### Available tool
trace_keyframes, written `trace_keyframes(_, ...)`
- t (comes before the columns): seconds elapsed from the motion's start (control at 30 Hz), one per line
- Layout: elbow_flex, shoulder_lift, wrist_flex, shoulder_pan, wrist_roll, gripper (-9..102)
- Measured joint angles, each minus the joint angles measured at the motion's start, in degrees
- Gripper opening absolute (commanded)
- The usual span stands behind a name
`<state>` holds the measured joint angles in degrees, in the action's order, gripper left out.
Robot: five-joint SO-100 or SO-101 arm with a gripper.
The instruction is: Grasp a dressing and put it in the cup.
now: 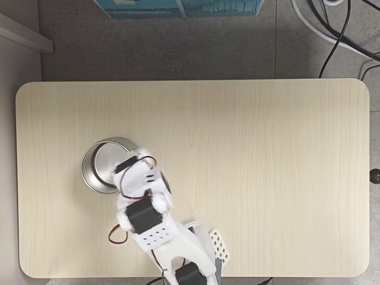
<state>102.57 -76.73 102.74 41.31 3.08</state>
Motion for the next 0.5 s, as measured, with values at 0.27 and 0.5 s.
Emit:
trace_keyframes(0.27, 1.7, -9.0, 0.1, 4.7, 1.9, 0)
trace_keyframes(0.5, 1.7, -9.4, 0.1, 5.4, 2.0, 8)
